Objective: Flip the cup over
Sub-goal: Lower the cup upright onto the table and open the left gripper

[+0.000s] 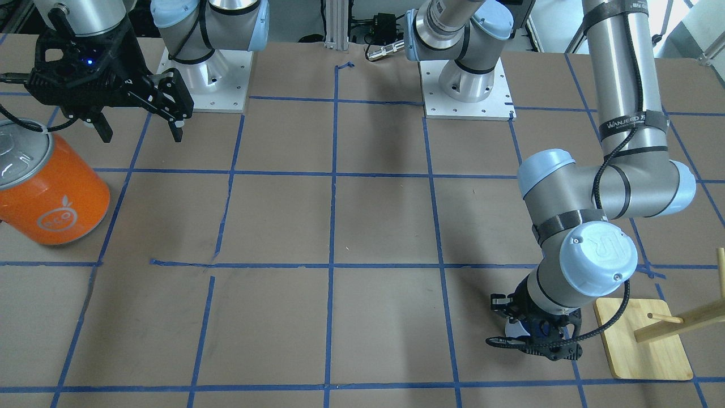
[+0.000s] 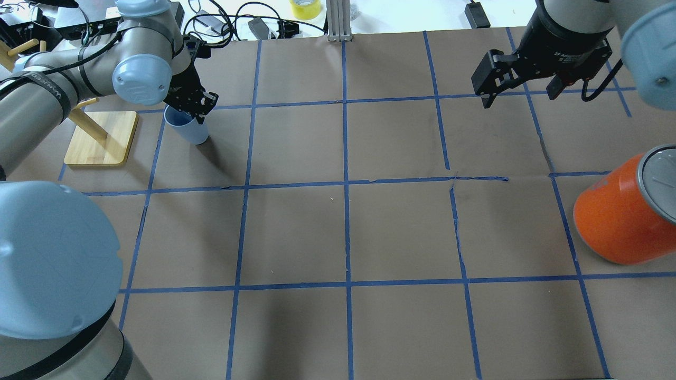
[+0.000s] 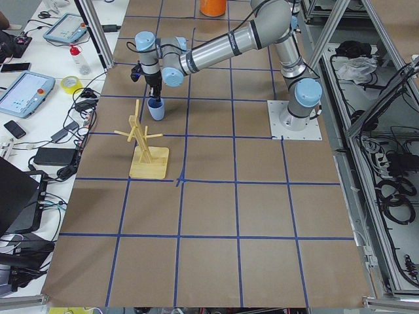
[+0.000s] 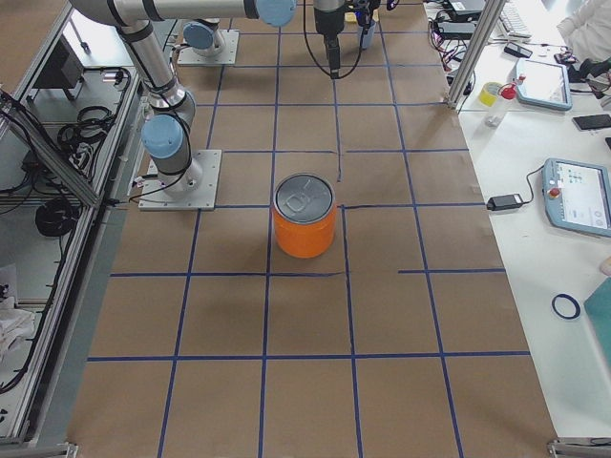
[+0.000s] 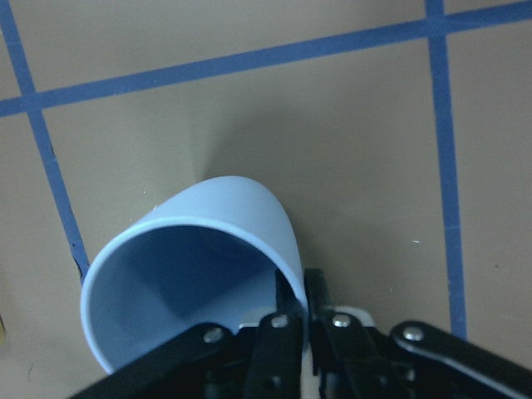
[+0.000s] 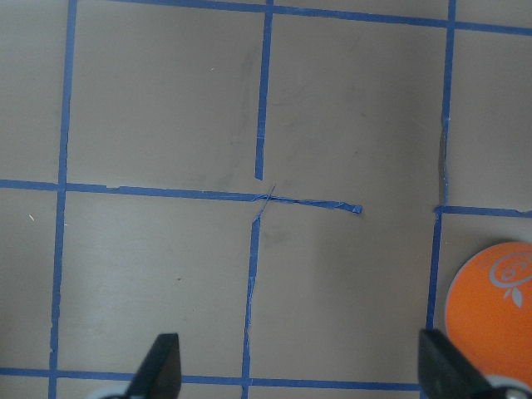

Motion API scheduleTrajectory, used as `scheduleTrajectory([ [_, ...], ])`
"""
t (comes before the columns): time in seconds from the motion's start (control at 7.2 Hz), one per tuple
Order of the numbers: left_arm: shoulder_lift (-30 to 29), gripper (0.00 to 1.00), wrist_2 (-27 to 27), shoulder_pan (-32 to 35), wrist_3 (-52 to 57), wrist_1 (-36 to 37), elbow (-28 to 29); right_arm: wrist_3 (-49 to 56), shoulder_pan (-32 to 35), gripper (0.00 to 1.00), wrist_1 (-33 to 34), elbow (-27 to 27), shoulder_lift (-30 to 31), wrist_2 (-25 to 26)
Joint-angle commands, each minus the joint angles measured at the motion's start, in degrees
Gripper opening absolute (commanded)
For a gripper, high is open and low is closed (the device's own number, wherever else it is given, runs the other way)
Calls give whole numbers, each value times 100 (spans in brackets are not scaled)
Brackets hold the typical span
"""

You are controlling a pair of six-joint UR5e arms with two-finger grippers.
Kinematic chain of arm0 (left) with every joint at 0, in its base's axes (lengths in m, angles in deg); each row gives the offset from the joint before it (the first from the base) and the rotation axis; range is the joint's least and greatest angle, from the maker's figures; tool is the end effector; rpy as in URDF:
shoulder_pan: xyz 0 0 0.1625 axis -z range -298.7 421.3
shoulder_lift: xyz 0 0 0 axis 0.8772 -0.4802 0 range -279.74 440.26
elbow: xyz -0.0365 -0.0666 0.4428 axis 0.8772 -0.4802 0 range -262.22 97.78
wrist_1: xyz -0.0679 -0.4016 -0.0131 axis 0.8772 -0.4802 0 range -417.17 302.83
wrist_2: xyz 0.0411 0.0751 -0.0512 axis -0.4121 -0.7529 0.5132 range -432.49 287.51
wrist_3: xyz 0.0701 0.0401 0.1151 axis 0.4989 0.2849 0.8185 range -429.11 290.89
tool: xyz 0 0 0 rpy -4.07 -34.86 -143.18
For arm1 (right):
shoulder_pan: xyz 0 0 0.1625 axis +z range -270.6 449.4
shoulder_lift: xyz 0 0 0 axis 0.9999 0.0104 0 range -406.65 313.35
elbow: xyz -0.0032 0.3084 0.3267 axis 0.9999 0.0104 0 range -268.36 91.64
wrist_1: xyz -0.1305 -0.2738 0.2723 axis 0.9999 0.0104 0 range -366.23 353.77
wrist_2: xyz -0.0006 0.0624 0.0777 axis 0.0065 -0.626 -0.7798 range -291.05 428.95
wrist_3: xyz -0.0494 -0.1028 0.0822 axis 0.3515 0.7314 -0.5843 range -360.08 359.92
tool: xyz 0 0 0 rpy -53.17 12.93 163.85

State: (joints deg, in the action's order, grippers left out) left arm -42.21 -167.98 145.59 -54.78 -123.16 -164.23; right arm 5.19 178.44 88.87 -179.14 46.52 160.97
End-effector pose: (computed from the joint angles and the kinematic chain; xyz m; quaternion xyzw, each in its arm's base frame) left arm -0.0505 -0.6988 0.2411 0.0752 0.9960 0.0124 0.0464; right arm 0.1203 -0.4793 0.5009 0.0363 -0.9971 0.0642 0.0211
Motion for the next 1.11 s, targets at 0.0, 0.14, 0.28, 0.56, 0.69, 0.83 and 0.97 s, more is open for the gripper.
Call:
scheduleTrajectory([
  [0.0,-22,0,82,0,-27,-19,10,0,0,100,0,-1,-1,1],
  [0.14,-22,0,82,8,-27,-19,2,0,0,100,0,-1,-1,1],
  [0.28,-22,5,65,8,8,-11,-16,0,0,100,0,-1,-1,1],
  [0.56,74,100,56,8,-10,-19,-16,0,0,100,0,-1,-1,9],
  [0.69,222,100,47,26,-18,-72,-25,0,0,100,0,-1,-1,9],
  [0.83,459,100,12,87,-18,-203,-34,0,0,100,0,-9,-1,9],
  [0.97,853,100,21,122,-18,-448,-34,0,0,100,0,-10,-1,1],
])
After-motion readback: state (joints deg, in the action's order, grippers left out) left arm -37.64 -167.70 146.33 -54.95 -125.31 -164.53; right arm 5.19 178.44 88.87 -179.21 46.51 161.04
